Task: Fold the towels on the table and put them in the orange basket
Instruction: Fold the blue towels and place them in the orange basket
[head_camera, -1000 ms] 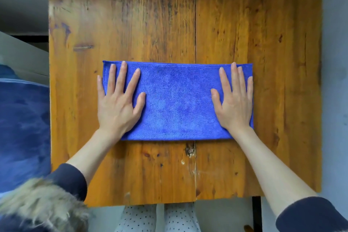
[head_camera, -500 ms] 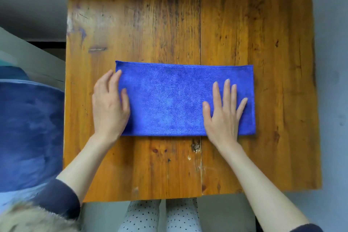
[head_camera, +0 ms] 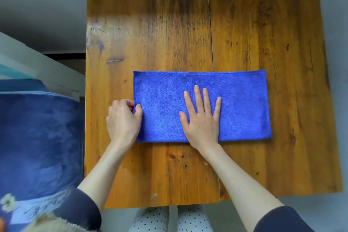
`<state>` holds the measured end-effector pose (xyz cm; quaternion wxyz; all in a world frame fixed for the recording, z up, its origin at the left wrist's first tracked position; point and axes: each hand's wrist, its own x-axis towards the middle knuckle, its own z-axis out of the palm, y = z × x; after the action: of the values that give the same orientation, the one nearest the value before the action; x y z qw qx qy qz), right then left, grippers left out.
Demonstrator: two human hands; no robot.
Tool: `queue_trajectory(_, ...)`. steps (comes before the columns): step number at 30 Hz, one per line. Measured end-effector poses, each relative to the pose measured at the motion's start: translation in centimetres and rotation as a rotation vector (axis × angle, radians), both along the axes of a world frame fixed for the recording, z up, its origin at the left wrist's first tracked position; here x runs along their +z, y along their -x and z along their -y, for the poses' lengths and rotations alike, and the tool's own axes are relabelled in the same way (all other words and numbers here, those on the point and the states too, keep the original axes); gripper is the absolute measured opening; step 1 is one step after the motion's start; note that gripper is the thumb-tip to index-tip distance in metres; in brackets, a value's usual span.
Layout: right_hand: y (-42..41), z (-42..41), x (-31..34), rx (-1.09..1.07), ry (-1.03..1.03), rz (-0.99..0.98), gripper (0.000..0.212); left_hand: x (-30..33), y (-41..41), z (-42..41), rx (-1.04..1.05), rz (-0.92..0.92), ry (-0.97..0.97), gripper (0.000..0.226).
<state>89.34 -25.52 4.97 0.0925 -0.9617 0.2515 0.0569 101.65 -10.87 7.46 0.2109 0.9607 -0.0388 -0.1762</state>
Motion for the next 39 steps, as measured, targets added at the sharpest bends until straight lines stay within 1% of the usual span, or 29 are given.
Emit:
queue_trajectory(5, -0.1, -0.1, 0.0, -0.004, 0.020, -0.015, 0.057, 0.3, -1.1, 0.2, -0.057, 0.018, -0.020, 0.017)
queue_trajectory(10, -3.0, -0.3, 0.4, -0.067, -0.024, -0.087, 0.060, 1.4, -3.9, 0.8, -0.002, 0.027, 0.135, 0.012)
queue_trajectory(13, -5.5, -0.2, 1.1, -0.047, -0.092, -0.078, 0.061, 2.2, -6.8, 1.2, 0.022, 0.001, 0.174, 0.008)
queue_trajectory(15, -5.8, 0.0, 1.8, -0.040, -0.133, -0.044, 0.060, 2.5, -8.2, 1.3, 0.034, -0.069, 0.181, 0.014)
queue_trajectory(17, -4.7, 0.3, 2.5, -0.069, -0.135, -0.024, 0.060, 2.7, -8.7, 1.2, 0.059, -0.179, 0.204, 0.028)
queue_trajectory(19, -2.8, 0.6, 2.9, -0.107, -0.138, -0.051, 0.061, 2.8, -8.7, 1.0, 0.100, -0.298, 0.253, 0.036)
queue_trajectory(22, -0.3, 1.2, 3.1, -0.126, -0.149, -0.121, 0.061, 3.4, -8.6, 1.0, 0.168, -0.402, 0.357, 0.023)
queue_trajectory(26, 1.1, 1.5, 3.0, -0.132, -0.178, -0.178, 0.061, 5.2, -8.5, 1.3, 0.188, -0.403, 0.448, 0.005)
queue_trajectory(31, 1.1, 1.7, 3.0, -0.121, -0.204, -0.195, 0.060, 7.5, -7.2, 2.4, 0.145, -0.385, 0.504, 0.008)
queue_trajectory(34, 1.5, 2.6, 3.8, -0.111, -0.280, -0.137, 0.060, 8.9, -5.6, 4.1, 0.105, -0.397, 0.540, 0.007)
queue_trajectory(36, 1.9, 3.8, 4.7, -0.159, -0.421, -0.006, 0.057, 9.9, -4.4, 5.7, 0.065, -0.415, 0.563, 0.006)
queue_trajectory(39, 3.2, 6.1, 6.0, -0.344, -0.666, 0.240, 0.046, 10.8, -2.4, 8.7, 0.016, -0.412, 0.599, 0.007)
